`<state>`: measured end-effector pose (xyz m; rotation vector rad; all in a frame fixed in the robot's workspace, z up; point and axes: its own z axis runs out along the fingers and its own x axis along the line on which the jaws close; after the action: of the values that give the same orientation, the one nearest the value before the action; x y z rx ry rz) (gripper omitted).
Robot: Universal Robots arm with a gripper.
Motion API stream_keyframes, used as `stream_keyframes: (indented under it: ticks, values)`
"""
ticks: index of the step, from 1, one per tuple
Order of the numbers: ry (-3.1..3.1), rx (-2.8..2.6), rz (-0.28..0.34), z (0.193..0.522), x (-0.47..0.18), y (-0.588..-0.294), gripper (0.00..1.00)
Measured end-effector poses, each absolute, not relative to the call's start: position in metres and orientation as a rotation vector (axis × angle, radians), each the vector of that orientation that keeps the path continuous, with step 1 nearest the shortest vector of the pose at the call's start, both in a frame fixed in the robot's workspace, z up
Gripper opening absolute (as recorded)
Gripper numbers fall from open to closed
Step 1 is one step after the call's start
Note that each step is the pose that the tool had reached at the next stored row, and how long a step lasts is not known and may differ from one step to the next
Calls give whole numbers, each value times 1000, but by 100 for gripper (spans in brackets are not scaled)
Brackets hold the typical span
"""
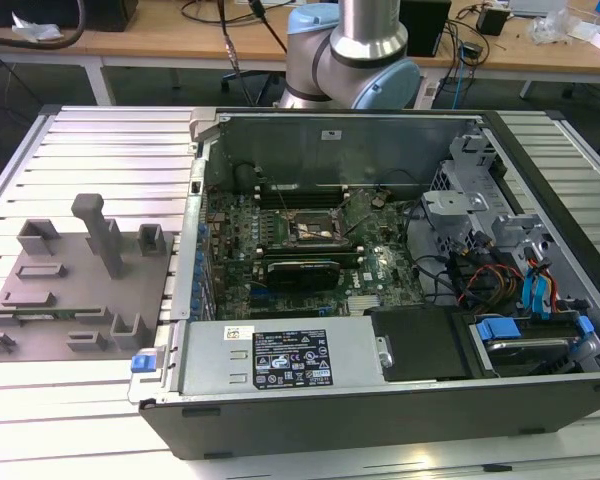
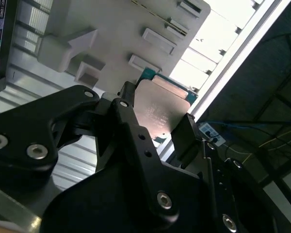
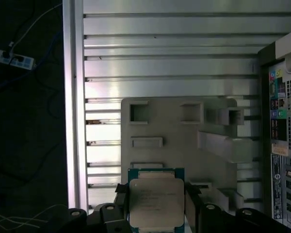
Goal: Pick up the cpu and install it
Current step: 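Pick up the cpu and move it towards the insertion slot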
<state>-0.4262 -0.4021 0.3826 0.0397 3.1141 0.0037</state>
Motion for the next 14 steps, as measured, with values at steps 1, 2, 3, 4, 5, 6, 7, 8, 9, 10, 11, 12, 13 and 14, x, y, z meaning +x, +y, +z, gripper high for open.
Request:
stream_keyframes:
  ticks: [1,2,3,4,5,6,7,8,9,10,11,12,13,14]
  values:
    - [3114,40,4,384,-426,-402,55]
    - [3114,40,4,386,-426,-402,55]
    - [3114,40,4,388,-426,-402,55]
    - [3114,40,4,389,-426,-402,55]
    - [3114,40,4,391,-426,-402,55]
    - [3114,40,4,393,-426,-402,55]
    - [3114,40,4,394,-426,-402,55]
    - [3114,40,4,395,-426,-402,55]
    - [3114,40,4,397,-426,-402,55]
    - [3114,40,4,398,-426,-402,55]
    - [3114,40,4,398,-426,-402,55]
    - [3114,40,4,398,-426,-402,55]
    - [3114,40,4,398,-426,-402,55]
    - [3114,40,4,398,-426,-402,55]
